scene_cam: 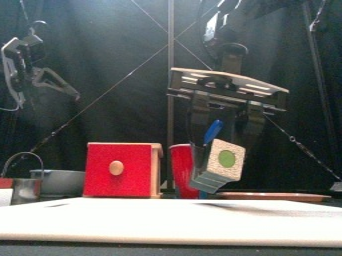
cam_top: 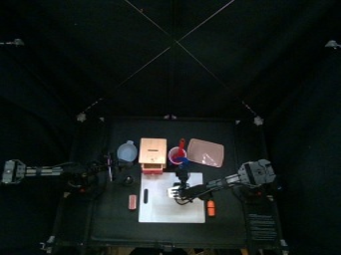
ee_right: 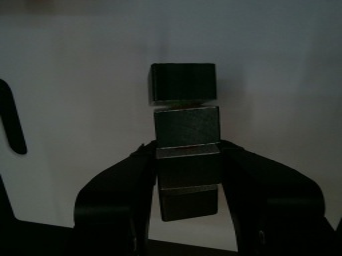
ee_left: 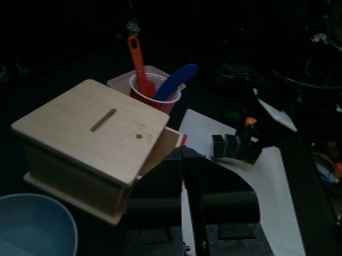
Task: Place sushi on board then cut the sushi with the knife then place the pieces on the plate
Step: Pick knife at handle with right hand
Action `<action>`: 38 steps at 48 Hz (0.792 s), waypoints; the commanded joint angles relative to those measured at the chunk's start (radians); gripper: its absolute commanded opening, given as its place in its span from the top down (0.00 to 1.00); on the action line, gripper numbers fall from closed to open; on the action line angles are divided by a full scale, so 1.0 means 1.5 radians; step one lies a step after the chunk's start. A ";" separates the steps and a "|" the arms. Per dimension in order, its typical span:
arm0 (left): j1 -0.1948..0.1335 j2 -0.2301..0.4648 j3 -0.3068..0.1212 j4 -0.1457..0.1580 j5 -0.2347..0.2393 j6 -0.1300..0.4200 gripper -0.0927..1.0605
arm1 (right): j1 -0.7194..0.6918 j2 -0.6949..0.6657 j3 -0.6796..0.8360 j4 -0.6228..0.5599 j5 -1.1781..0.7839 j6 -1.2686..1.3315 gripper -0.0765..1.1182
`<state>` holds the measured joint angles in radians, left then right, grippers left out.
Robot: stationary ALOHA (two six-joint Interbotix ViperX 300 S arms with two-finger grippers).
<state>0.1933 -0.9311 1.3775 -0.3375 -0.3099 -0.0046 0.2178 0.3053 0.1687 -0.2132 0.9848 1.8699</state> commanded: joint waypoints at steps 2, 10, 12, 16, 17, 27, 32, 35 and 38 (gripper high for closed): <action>0.002 0.003 -0.009 0.001 -0.002 0.001 0.64 | 0.005 0.006 -0.046 -0.002 0.026 0.000 0.42; 0.001 0.003 -0.009 0.001 -0.002 0.002 0.64 | 0.003 0.024 -0.078 0.001 0.026 0.002 0.25; 0.001 0.003 -0.008 0.001 -0.002 0.002 0.64 | 0.002 0.030 -0.083 0.007 0.027 -0.004 0.20; 0.000 0.003 -0.008 0.001 -0.002 0.002 0.64 | 0.001 0.037 -0.086 0.019 0.027 -0.008 0.17; 0.000 0.003 -0.008 0.001 -0.001 0.002 0.64 | 0.001 0.038 -0.088 0.022 0.027 -0.008 0.16; -0.001 0.003 -0.008 0.000 0.001 0.000 0.64 | 0.003 -0.009 -0.102 -0.003 0.033 -0.042 0.16; -0.001 0.003 -0.009 0.007 -0.001 0.005 0.65 | 0.003 -0.064 -0.093 -0.026 0.034 -0.154 0.17; -0.001 0.003 -0.010 0.026 -0.005 0.005 0.65 | 0.000 -0.088 -0.081 -0.024 0.033 -0.234 0.17; -0.001 0.003 -0.013 0.043 -0.009 0.004 0.65 | -0.004 -0.117 -0.063 0.007 0.027 -0.357 0.17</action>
<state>0.1917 -0.9311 1.3775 -0.2915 -0.3114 0.0000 0.2194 0.1994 0.0690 -0.2301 1.0308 1.4389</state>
